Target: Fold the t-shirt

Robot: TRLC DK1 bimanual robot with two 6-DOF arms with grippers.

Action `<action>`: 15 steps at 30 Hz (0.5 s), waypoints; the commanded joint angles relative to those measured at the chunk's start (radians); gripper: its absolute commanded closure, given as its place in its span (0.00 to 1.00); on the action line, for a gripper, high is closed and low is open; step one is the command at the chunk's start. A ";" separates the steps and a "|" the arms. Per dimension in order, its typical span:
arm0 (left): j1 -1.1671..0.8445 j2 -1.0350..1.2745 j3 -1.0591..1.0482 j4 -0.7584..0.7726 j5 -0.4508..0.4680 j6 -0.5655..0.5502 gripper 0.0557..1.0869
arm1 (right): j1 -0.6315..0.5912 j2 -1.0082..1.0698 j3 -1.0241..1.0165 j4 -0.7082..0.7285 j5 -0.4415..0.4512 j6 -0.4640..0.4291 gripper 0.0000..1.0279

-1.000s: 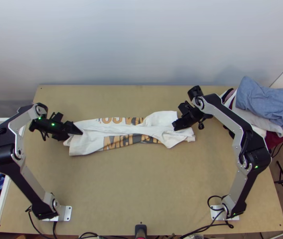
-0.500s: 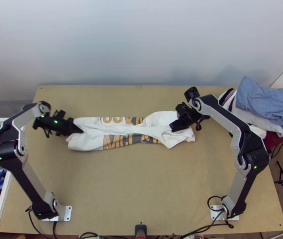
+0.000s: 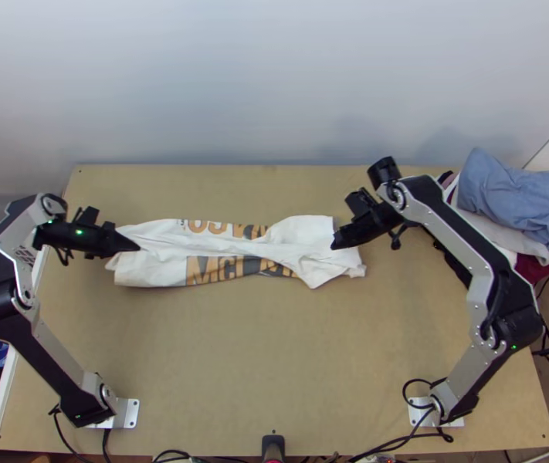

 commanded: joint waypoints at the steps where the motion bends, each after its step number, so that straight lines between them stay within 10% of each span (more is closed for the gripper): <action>1: 0.083 -0.004 0.045 -0.073 -0.002 0.074 0.96 | -0.069 -0.057 -0.012 -0.027 -0.027 0.003 0.97; 15: -0.273 -0.104 0.261 -0.166 0.006 -0.044 0.96 | -0.142 -0.094 -0.082 -0.012 -0.002 0.014 0.97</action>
